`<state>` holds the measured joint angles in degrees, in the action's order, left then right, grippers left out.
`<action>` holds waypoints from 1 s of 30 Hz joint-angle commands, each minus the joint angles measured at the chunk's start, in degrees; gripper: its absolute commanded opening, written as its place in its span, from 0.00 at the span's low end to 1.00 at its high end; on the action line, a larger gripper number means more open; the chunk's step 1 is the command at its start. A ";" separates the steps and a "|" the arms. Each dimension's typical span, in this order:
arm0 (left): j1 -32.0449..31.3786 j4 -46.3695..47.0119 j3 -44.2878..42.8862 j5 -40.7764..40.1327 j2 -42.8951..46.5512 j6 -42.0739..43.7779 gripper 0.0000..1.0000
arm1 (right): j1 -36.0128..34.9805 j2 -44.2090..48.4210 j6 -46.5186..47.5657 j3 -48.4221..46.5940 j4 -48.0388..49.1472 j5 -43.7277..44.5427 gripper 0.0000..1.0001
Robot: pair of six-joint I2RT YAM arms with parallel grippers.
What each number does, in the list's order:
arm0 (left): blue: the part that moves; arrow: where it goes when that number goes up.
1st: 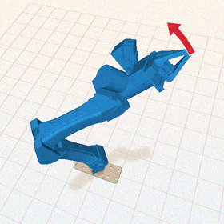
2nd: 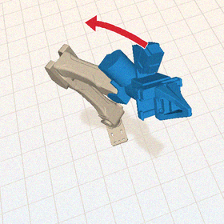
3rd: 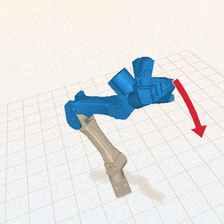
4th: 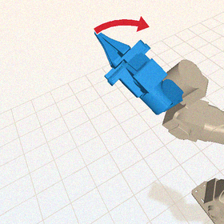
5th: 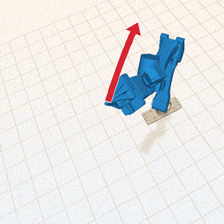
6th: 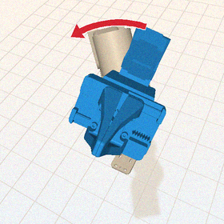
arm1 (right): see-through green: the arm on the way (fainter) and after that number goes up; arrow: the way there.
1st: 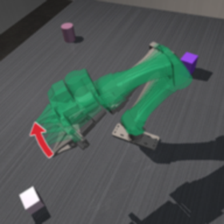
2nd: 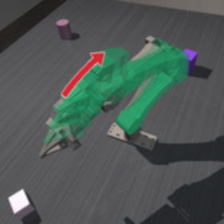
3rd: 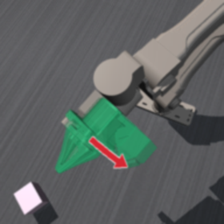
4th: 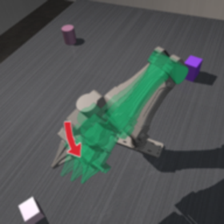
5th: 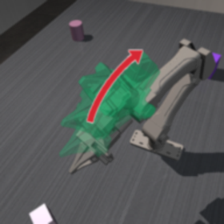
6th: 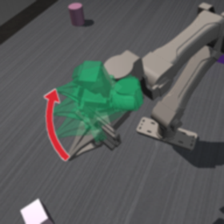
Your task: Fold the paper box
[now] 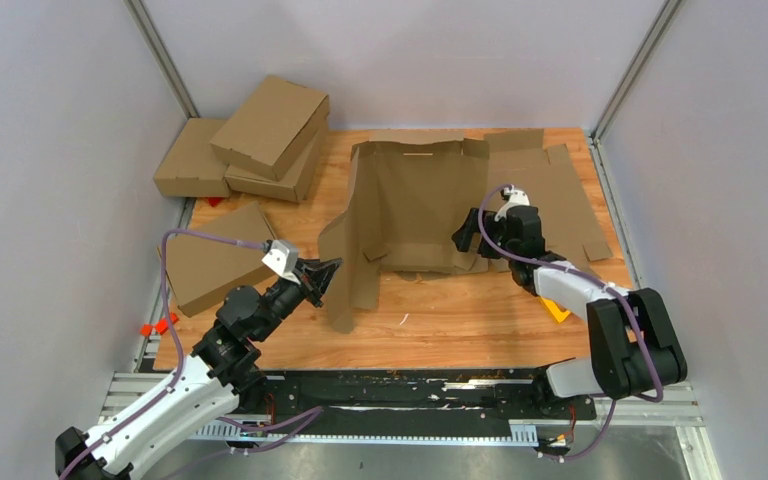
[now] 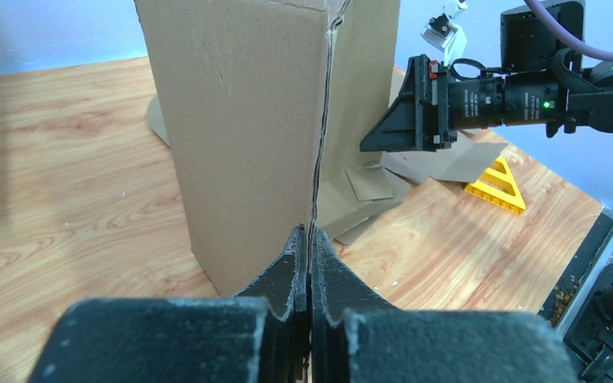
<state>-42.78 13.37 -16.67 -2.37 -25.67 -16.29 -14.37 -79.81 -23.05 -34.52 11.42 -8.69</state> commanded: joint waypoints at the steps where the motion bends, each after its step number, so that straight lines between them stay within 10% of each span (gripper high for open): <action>1: -0.29 -3.55 -1.18 0.62 -1.12 1.04 0.00 | 0.01 -1.70 5.07 -2.79 -0.19 3.03 1.00; 12: -0.33 -2.52 -1.16 0.31 -0.54 0.99 0.00 | 0.99 -5.34 3.82 -1.97 7.90 -12.35 0.83; 17: -0.30 0.93 -1.91 1.70 -0.07 -1.86 0.00 | 0.66 0.96 1.76 0.91 7.22 -12.37 0.51; 30: -0.28 0.03 -8.69 5.92 -7.77 -6.72 0.00 | -1.89 11.83 -0.27 3.32 -3.95 -4.01 0.30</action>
<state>-42.76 16.12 -21.10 3.05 -31.92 -20.45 -15.79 -71.46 -21.47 -30.87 11.49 -16.51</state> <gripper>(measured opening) 0.009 0.321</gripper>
